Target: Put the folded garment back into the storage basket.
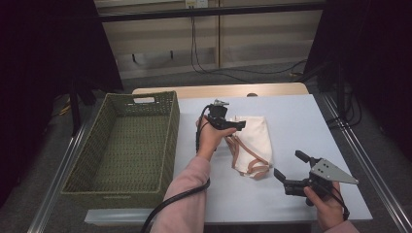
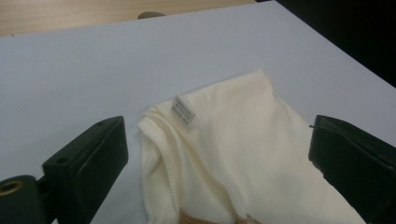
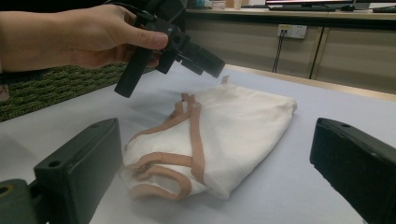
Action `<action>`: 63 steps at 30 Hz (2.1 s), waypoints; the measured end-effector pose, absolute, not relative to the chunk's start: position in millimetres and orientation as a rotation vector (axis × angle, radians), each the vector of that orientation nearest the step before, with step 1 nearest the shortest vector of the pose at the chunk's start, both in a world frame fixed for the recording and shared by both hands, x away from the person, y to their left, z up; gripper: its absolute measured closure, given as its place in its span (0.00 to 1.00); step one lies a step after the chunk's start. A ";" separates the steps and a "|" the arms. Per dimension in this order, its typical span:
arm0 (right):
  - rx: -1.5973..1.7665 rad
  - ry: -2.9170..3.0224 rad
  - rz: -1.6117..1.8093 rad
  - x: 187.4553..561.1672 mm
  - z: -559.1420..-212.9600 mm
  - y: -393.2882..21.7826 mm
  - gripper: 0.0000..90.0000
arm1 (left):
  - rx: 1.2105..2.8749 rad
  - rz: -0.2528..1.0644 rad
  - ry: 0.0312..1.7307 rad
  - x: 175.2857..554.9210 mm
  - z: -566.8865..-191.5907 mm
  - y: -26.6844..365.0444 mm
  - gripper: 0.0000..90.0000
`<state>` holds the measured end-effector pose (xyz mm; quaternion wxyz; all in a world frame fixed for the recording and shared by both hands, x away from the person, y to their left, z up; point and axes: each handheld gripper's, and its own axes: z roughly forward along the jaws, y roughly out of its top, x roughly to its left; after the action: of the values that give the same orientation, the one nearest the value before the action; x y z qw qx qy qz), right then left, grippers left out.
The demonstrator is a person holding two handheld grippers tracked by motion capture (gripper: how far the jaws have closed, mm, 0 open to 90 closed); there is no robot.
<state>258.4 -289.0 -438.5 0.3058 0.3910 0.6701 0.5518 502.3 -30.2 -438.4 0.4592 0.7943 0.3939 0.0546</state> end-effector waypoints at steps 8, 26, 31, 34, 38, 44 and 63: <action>1.035 1.773 1.463 258.2 -438.4 -289.0 0.02 | 1.977 0.124 1.012 509.1 -453.4 -31.3 0.10; 1.028 1.773 1.456 258.1 -438.1 -289.7 0.03 | 2.026 0.157 1.006 507.6 -463.3 -45.3 0.33; 1.030 1.772 1.457 258.1 -438.1 -288.6 0.03 | 2.027 0.140 0.998 503.3 -463.1 -49.1 0.46; 1.029 1.775 1.464 258.0 -437.9 -288.0 0.03 | 2.031 0.142 1.002 501.8 -463.2 -50.6 0.55; 1.029 1.771 1.465 258.4 -437.6 -288.3 0.03 | 2.047 0.177 0.996 500.3 -462.7 -54.8 0.64; 1.022 1.772 1.467 258.5 -437.4 -288.2 0.03 | 2.062 0.204 1.005 498.3 -462.0 -55.5 0.76; 1.027 1.762 1.458 258.9 -437.0 -290.5 0.03 | 2.001 0.046 1.116 498.1 -443.5 -51.7 0.92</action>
<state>258.9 -290.5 -437.0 0.3121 0.3894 0.6677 0.5525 498.1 -51.7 -443.5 0.4121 0.7956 0.4438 0.0182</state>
